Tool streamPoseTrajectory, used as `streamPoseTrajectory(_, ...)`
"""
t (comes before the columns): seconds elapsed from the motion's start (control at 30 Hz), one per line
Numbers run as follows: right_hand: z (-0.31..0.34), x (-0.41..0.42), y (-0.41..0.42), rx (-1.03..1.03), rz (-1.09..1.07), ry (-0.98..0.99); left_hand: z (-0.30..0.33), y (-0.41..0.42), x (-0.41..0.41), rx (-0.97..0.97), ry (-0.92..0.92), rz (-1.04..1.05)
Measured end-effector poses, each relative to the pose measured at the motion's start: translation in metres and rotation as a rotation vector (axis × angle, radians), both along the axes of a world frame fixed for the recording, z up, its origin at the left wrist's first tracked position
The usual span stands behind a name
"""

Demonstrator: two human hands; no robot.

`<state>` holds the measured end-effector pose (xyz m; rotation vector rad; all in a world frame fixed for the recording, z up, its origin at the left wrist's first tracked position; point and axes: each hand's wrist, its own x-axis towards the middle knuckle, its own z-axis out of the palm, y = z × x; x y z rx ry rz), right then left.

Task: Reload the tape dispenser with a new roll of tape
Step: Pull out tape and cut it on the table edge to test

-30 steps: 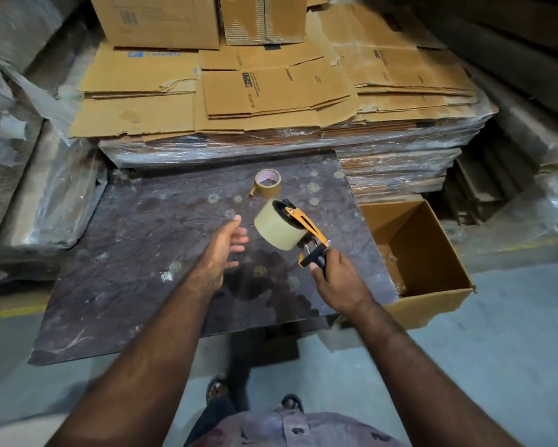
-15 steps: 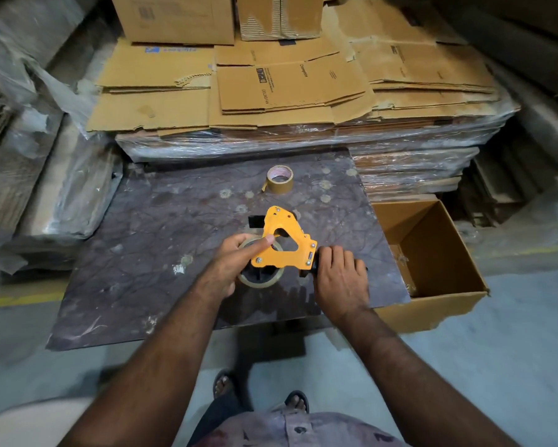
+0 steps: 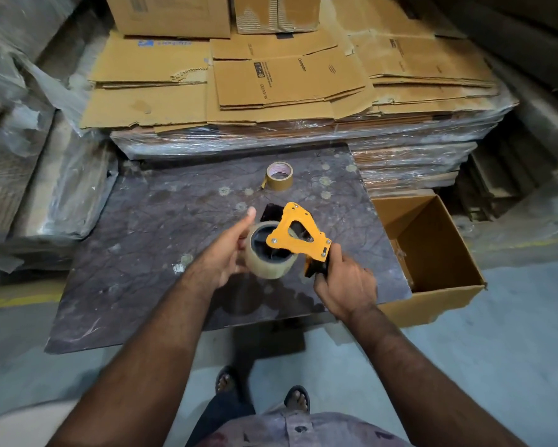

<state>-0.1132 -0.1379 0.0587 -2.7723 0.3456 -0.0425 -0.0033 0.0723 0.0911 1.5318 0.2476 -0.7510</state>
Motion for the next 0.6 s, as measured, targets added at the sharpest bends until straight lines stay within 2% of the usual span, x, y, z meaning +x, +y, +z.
streamPoseTrajectory(0.1, 0.001, 0.006, -0.002, 0.222, -0.14, 0.147, -0.004, 0.007, 0.014, -0.009, 0.025, 0.016)
streamPoseTrajectory(0.27, 0.001, 0.014, 0.009, 1.032, -0.459, 0.237, -0.024, 0.005, 0.02, 0.084, 0.117, -0.044)
streamPoseTrajectory(0.37, 0.011, 0.01, 0.015, 1.355, -0.536, 0.33, -0.036, 0.003, 0.024, 0.114, 0.25, -0.067)
streamPoseTrajectory(0.47, 0.018, 0.004, 0.018, 1.546, -0.561, 0.375, -0.04, 0.004, 0.028, 0.052, 0.405, -0.143)
streamPoseTrajectory(0.6, 0.026, -0.003, 0.023, 1.64, -0.559, 0.351, -0.043, -0.005, 0.032, -0.03, 0.514, -0.284)
